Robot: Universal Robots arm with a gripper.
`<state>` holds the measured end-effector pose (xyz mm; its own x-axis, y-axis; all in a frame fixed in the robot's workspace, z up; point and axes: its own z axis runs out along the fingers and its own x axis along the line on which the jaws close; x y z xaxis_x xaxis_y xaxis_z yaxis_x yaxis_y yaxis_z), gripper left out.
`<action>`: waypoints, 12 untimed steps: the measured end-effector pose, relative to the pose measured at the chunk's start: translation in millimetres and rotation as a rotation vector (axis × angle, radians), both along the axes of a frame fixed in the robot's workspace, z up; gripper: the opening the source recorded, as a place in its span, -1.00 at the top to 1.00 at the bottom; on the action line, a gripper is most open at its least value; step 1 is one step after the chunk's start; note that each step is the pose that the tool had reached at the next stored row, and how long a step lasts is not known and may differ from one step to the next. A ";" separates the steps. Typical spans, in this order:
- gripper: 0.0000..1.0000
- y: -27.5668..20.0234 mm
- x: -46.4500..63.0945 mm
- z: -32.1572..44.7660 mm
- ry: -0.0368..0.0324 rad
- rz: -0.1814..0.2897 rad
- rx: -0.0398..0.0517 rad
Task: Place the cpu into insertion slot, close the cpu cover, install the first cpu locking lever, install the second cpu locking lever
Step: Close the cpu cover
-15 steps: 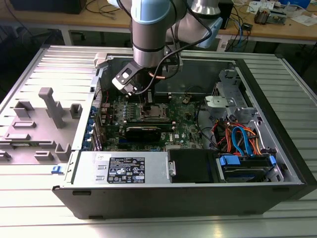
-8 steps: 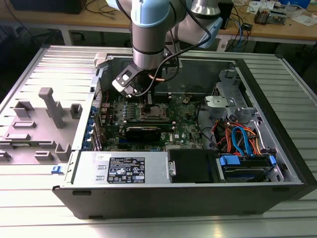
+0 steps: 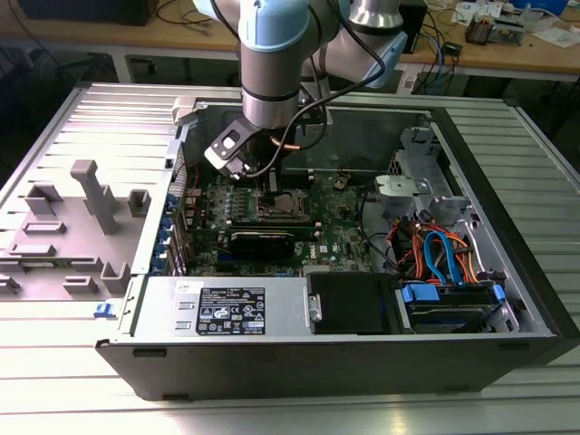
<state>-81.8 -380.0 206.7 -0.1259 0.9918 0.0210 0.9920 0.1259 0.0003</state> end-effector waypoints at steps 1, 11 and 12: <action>0.79 0.0 0.0 0.2 -0.0001 0.000 -0.0002; 0.79 0.3 15.6 2.1 0.0001 -0.001 -0.0035; 0.79 0.3 15.8 2.4 0.0001 -0.001 -0.0037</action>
